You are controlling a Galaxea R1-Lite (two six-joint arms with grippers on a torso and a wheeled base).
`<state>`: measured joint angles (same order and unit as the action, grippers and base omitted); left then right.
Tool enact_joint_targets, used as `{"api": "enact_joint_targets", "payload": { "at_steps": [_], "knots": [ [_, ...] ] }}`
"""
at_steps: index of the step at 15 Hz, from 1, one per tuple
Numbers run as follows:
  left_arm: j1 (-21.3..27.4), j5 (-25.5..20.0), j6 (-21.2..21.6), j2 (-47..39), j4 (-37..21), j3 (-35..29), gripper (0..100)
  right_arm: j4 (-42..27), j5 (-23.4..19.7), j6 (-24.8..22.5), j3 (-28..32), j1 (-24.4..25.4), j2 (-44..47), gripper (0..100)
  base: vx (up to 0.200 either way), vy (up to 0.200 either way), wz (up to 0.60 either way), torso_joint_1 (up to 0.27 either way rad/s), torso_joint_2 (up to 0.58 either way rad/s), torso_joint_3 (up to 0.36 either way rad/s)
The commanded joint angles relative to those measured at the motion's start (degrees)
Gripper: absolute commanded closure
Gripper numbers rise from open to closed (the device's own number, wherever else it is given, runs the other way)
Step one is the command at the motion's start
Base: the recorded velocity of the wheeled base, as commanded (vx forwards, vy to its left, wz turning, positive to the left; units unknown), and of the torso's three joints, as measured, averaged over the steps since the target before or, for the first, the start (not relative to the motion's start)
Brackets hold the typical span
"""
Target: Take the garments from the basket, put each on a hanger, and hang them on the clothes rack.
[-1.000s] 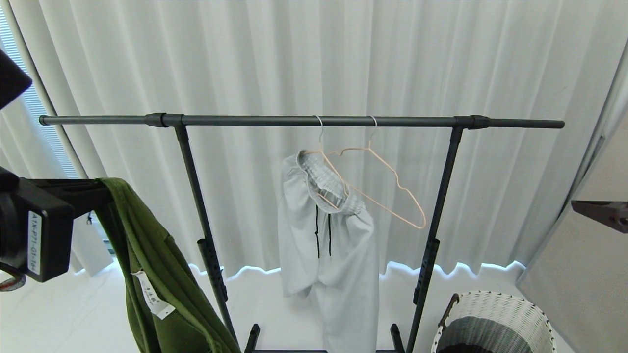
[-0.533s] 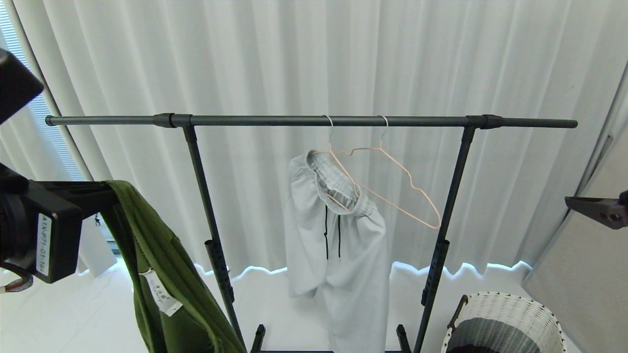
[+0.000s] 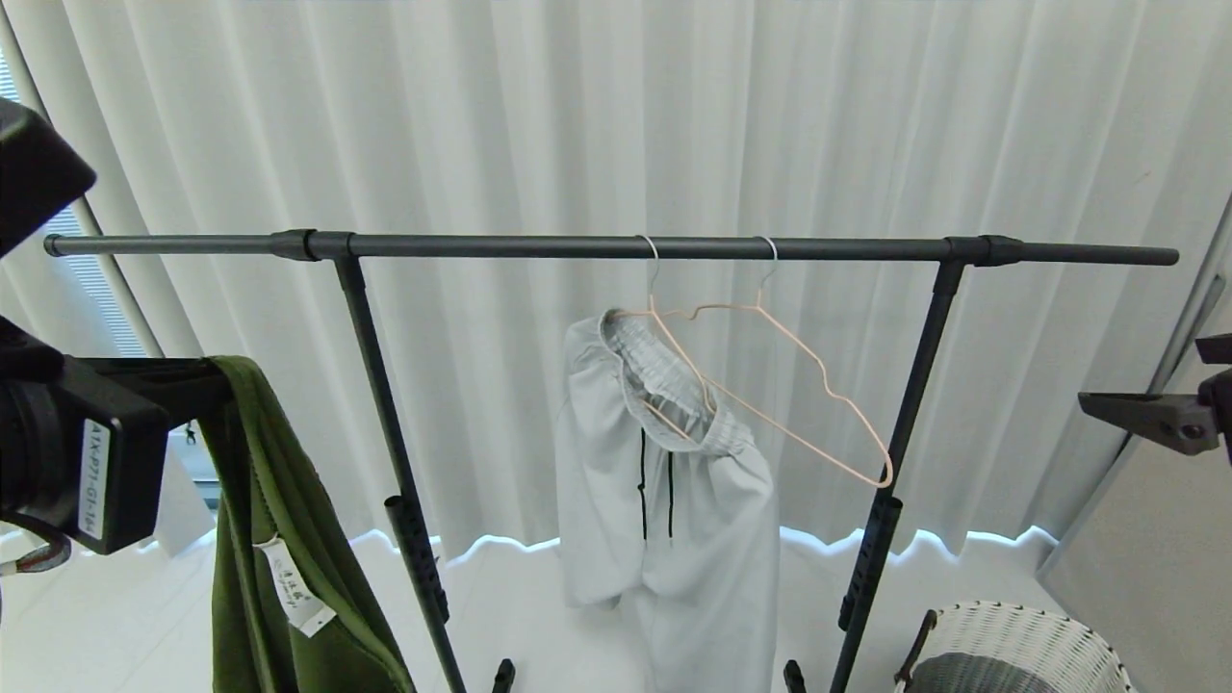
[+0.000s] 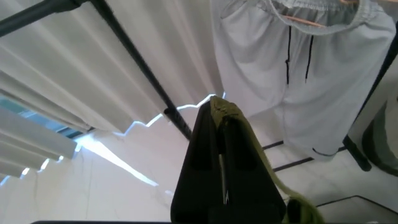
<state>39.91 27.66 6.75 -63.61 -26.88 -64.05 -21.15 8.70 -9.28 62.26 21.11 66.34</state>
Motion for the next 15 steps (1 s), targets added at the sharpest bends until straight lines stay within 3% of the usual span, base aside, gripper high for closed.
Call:
{"api": "enact_joint_targets", "payload": {
  "at_steps": [1, 3, 7, 9, 15],
  "knots": [
    [-1.4, 0.0, -0.1, -0.7, 0.0, 0.0, 100, 0.0, -2.3, 0.0, 0.0, -0.5, 0.3, 0, 0.200, 0.000, 0.00, 0.002, 0.00, 0.007],
    [-2.4, 0.0, -0.1, -1.1, 0.5, 0.0, 100, 0.0, -5.6, 0.0, -0.1, -1.0, 1.3, 0, 0.200, 0.000, 0.00, 0.000, 0.00, 0.000],
    [-3.9, 0.0, -0.1, -1.0, 1.3, 1.3, 100, 0.3, -7.7, 0.5, -0.2, -0.7, 5.5, 0, 0.200, 0.000, 0.00, 0.000, 0.00, 0.001],
    [-4.3, 0.0, 0.1, -0.1, 4.6, 4.3, 100, 2.2, -11.9, 1.6, -0.1, -0.2, 8.2, 0, 0.000, 0.000, 0.00, 0.000, 0.00, 0.000],
    [-6.2, 0.6, 0.2, 1.5, 9.5, 7.4, 100, 6.7, -12.4, 5.5, 1.2, 6.0, 18.5, 0, 0.000, 0.000, 0.00, 0.000, 0.00, 0.000]
  ]
}}
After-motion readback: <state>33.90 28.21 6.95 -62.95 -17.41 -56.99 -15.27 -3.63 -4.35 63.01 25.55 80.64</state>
